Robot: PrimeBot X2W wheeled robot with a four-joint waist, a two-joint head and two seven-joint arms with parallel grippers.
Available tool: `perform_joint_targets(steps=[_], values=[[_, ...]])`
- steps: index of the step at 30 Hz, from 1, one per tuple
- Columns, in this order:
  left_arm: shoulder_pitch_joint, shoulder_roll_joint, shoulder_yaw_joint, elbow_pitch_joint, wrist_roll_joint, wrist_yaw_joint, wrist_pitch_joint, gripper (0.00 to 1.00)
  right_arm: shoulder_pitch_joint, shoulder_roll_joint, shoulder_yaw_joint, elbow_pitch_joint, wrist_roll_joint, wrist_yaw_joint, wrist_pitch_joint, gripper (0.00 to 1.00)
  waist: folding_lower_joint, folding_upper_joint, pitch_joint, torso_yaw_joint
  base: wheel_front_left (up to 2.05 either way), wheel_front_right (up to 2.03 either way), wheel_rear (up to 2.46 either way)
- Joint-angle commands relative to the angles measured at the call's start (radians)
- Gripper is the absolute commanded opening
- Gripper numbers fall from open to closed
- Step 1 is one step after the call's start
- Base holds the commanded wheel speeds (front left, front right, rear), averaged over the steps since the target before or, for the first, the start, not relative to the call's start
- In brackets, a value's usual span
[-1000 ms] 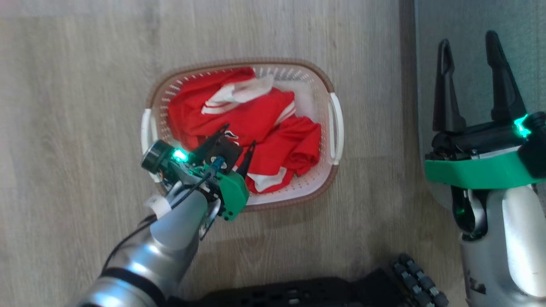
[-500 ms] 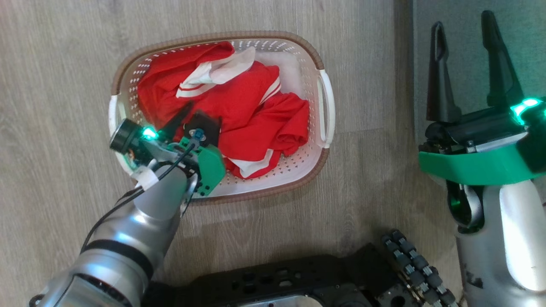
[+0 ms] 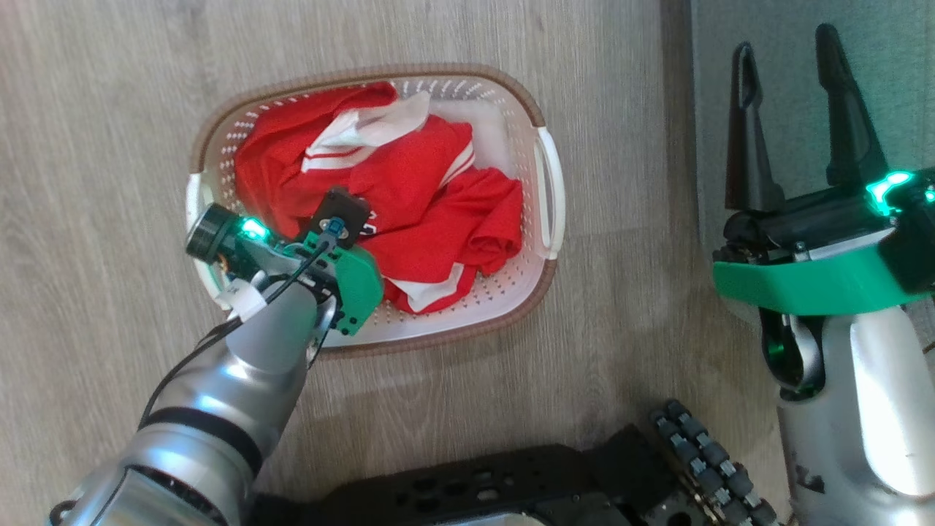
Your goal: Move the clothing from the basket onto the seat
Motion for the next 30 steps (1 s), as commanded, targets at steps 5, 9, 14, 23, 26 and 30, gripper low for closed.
perform_joint_targets(steps=[5,9,14,23,26,30], values=[[0.057,0.01,0.011,-0.055,-0.031,-0.013,-0.011,0.0,0.025,-0.007,0.017,-0.002,0.013,0.0,-0.006,1.0,0.0,0.0,-0.074,0.021,0.0,0.0,0.0],[0.092,0.01,0.035,-0.125,-0.061,-0.029,-0.011,0.0,0.038,-0.007,0.009,0.03,0.015,0.0,-0.006,1.0,0.0,0.0,-0.151,0.039,0.0,0.0,0.0],[0.143,0.01,0.07,-0.221,-0.084,-0.051,-0.011,0.0,0.072,-0.007,-0.007,0.077,0.009,0.0,-0.006,1.0,0.0,0.0,-0.273,0.067,0.0,0.0,0.0],[0.229,0.01,0.135,-0.37,-0.111,-0.092,-0.011,0.0,0.169,-0.007,-0.03,0.158,0.0,0.0,-0.006,1.0,0.0,0.0,-0.514,0.108,0.0,0.0,0.0],[0.245,0.015,0.143,-0.402,-0.106,-0.112,-0.011,0.0,0.208,-0.007,-0.035,0.179,0.0,0.0,-0.006,1.0,0.0,0.0,-0.596,0.117,0.0,0.0,0.0],[0.256,0.029,0.146,-0.433,-0.1,-0.137,-0.011,0.0,0.261,-0.007,-0.035,0.202,0.001,0.0,-0.006,1.0,0.0,0.0,-0.699,0.123,0.0,0.0,0.0]])
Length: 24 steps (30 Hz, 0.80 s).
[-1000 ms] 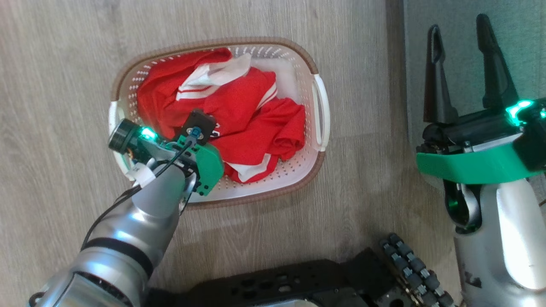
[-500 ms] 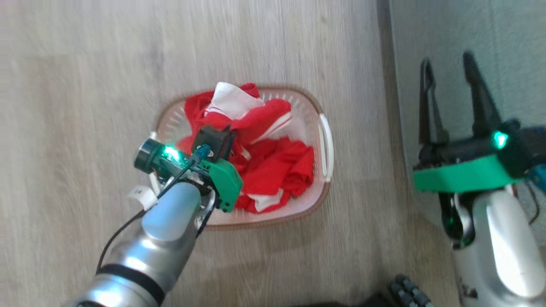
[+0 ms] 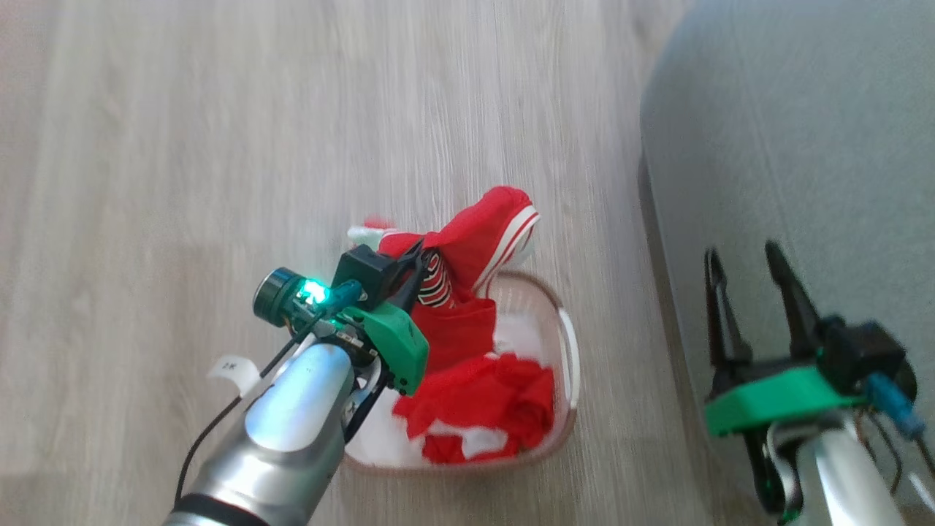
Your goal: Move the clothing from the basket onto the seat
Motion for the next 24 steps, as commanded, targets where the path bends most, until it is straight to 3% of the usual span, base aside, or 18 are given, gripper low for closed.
perform_joint_targets(steps=[1,9,24], values=[[-0.013,0.023,0.037,-0.042,0.002,-0.009,-0.011,0.0,0.018,-0.007,0.018,-0.022,-0.004,0.0,-0.007,1.0,0.0001,-0.0001,-0.135,0.023,0.0,0.0,0.0],[-0.037,0.021,0.045,-0.091,-0.029,-0.03,-0.003,0.0,0.101,-0.007,0.03,-0.006,0.002,0.0,-0.007,1.0,0.0001,-0.0001,-0.27,0.047,0.0,0.0,0.0],[-0.173,0.008,0.033,-0.135,-0.08,-0.037,0.097,0.0,0.074,-0.007,0.17,-0.025,0.021,0.0,-0.007,1.0,0.0001,-0.0001,-0.345,0.06,0.0,0.0,0.0]])
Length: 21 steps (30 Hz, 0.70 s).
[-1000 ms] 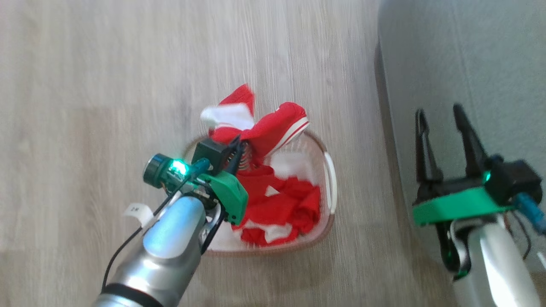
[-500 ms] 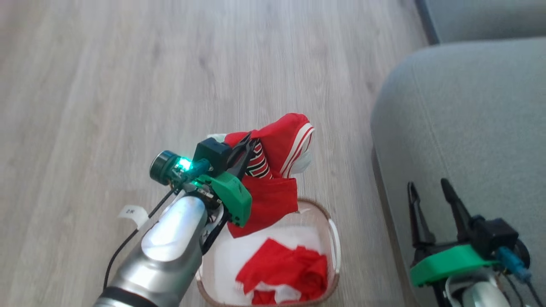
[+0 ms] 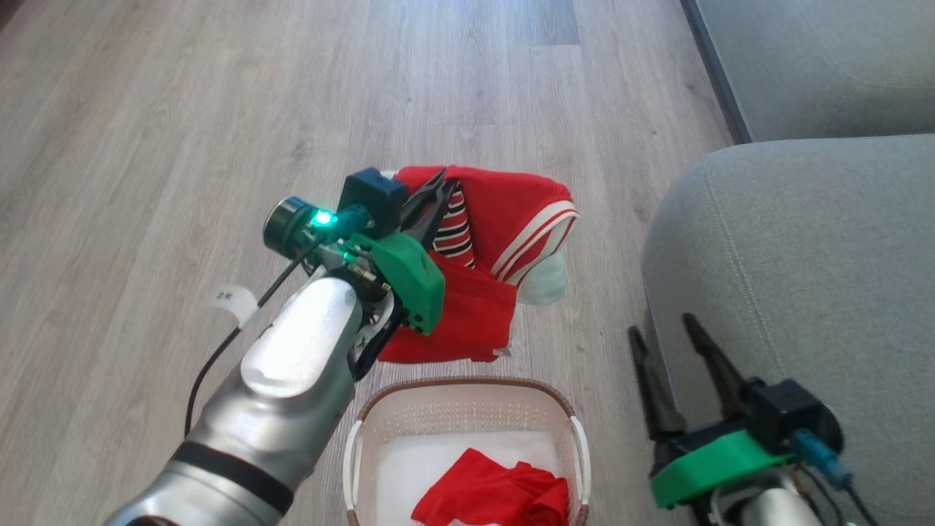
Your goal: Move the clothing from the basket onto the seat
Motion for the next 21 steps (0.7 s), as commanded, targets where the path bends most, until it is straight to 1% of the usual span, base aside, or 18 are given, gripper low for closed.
perform_joint_targets(steps=[1,6,11,14,17,21], values=[[-0.074,0.01,0.031,-0.039,-0.007,-0.002,0.002,0.0,-0.063,-0.009,0.035,-0.037,0.009,0.0,-0.007,1.0,0.0001,-0.0001,-0.002,-0.001,0.0,0.0,0.0],[-0.102,0.007,0.009,-0.051,-0.031,-0.002,0.016,0.0,-0.1,-0.009,0.117,-0.027,0.014,0.0,-0.007,1.0,0.0001,-0.0001,-0.011,0.002,0.0,0.0,0.0],[-0.122,0.006,-0.029,-0.083,-0.07,0.005,0.024,0.0,-0.164,-0.009,0.18,0.02,0.005,0.0,-0.007,1.0,0.0001,-0.0001,-0.016,0.012,0.0,0.0,0.0],[-0.131,0.006,-0.063,-0.102,-0.098,0.017,0.028,0.0,-0.208,-0.009,0.205,0.074,-0.001,0.0,-0.007,1.0,0.0001,-0.0001,-0.021,0.021,0.0,0.0,0.0],[-0.14,0.005,-0.101,-0.123,-0.126,0.029,0.029,0.0,-0.246,-0.009,0.235,0.157,0.01,0.0,-0.007,1.0,0.0001,-0.0001,-0.028,0.033,0.0,0.0,0.0],[-0.153,0.005,-0.152,-0.152,-0.167,0.046,0.029,0.0,-0.288,-0.009,0.277,0.261,0.055,0.0,-0.007,1.0,0.0001,-0.0001,-0.035,0.049,0.0,0.0,0.0]])
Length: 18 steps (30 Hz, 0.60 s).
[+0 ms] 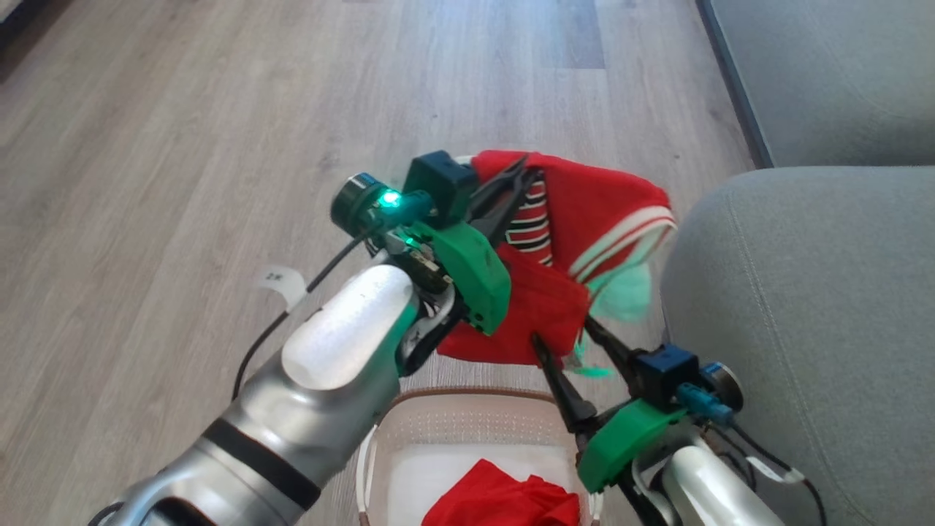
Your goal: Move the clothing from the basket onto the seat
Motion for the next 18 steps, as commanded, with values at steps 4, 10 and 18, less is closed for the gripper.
perform_joint_targets(steps=[4,10,18], values=[[-0.097,0.015,-0.009,-0.05,-0.032,0.025,-0.002,0.0,-0.078,-0.001,0.059,0.03,0.067,0.0,-0.007,1.0,0.0001,-0.0001,-0.009,0.016,0.0,0.0,0.0],[-0.11,0.015,-0.057,-0.06,-0.068,0.045,-0.009,0.0,-0.122,-0.001,0.108,0.034,0.122,0.0,-0.007,1.0,0.0001,-0.0001,-0.018,0.03,0.0,0.0,0.0],[-0.101,0.015,-0.078,-0.036,-0.097,0.06,-0.017,0.0,-0.137,-0.001,0.101,0.015,0.117,0.0,-0.007,0.13,0.0001,-0.0001,-0.017,0.032,0.0,0.0,0.0]])
